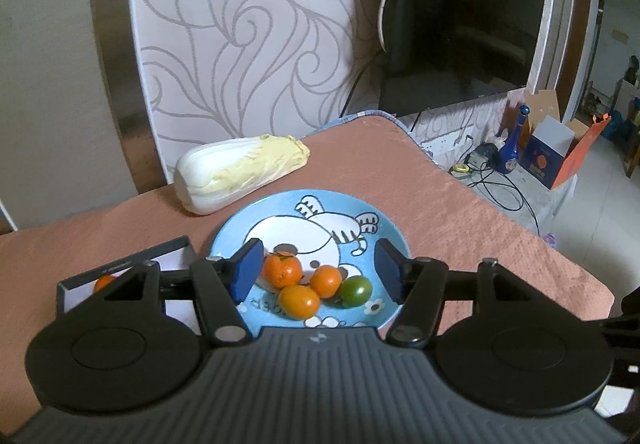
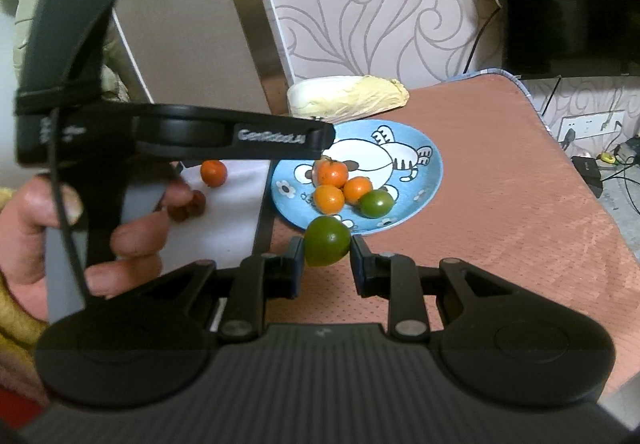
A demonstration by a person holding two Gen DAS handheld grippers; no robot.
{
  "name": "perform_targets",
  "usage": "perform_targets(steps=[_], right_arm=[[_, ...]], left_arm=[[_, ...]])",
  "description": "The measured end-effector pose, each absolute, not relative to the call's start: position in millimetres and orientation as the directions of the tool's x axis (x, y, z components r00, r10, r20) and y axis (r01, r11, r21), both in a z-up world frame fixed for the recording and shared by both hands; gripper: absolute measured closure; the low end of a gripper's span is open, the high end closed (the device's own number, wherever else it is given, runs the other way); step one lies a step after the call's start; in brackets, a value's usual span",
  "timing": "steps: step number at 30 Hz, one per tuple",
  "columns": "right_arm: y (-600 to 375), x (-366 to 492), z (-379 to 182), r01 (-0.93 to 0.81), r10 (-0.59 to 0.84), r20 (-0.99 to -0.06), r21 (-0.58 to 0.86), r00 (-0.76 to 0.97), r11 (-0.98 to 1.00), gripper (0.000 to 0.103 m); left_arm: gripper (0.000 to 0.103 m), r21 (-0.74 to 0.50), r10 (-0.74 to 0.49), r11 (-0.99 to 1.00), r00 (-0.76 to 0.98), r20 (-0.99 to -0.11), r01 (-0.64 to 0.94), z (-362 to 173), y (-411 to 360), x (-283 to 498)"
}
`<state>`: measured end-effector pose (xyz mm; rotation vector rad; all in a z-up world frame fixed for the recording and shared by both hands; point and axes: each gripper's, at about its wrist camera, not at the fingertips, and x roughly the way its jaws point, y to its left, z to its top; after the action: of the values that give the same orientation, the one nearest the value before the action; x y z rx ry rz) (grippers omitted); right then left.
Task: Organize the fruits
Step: 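Lower the lime onto the blue plate and open the right tool while the left returns to the box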
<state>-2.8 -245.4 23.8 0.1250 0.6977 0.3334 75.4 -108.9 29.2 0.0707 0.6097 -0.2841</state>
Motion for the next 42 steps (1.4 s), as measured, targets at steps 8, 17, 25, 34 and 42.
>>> perform_targets(steps=[8, 17, 25, 34, 42], right_arm=[[-238.2, 5.1, 22.0, -0.288, 0.373, -0.610, 0.238, 0.699, 0.928, 0.075], [-236.6, 15.1, 21.1, -0.304, 0.379, -0.605, 0.229, 0.700, 0.925, 0.075], [-257.0, 34.9, 15.1, -0.248, 0.318, -0.598, 0.199, 0.736, 0.948, 0.075], [-260.5, 72.7, 0.5, -0.247, 0.313, -0.609, 0.193, 0.728, 0.950, 0.075], [-249.9, 114.4, -19.5, -0.227, 0.286, -0.646, 0.175, 0.707, 0.958, 0.075]], left_arm=[[0.033, 0.002, -0.201, 0.970, 0.805, -0.559, 0.244, 32.4, -91.1, 61.2], [0.033, 0.000, -0.160, 0.981, 0.816, -0.556, 0.193, 31.9, -72.6, 47.6], [0.030, 0.009, -0.093, 0.993, 0.827, -0.554, 0.118, 29.6, -53.6, 35.1], [0.029, 0.013, -0.043, 0.998, 0.822, -0.567, 0.061, 23.4, -36.3, 16.2], [0.028, 0.024, -0.011, 0.999, 0.831, -0.556, 0.029, 23.6, -24.5, -7.1]])
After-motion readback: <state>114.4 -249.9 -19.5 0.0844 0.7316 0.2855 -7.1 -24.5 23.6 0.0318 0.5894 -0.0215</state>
